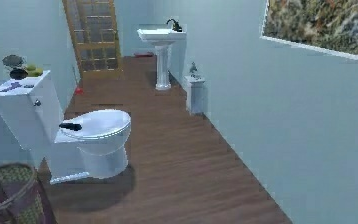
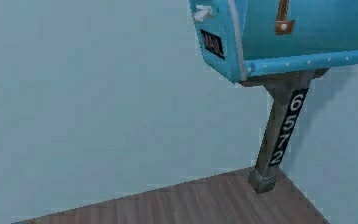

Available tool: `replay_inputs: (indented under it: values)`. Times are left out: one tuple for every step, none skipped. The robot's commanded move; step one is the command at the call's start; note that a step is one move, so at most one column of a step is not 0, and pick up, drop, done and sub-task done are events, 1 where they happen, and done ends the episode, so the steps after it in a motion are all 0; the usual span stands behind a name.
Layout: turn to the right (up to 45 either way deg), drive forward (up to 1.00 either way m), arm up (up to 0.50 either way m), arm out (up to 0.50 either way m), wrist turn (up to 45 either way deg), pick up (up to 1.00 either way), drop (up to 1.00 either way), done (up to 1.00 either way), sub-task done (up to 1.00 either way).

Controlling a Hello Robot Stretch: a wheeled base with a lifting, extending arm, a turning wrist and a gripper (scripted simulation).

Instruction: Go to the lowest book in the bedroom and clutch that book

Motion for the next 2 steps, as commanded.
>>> replay_inputs:
  values:
    - [0.0,1.0,0.0,0.0,0.0,0.0,0.0,0.0,0.0]
    - [0.0,0.55,0.0,0.0,0.0,0.0,0.0,0.0,0.0]
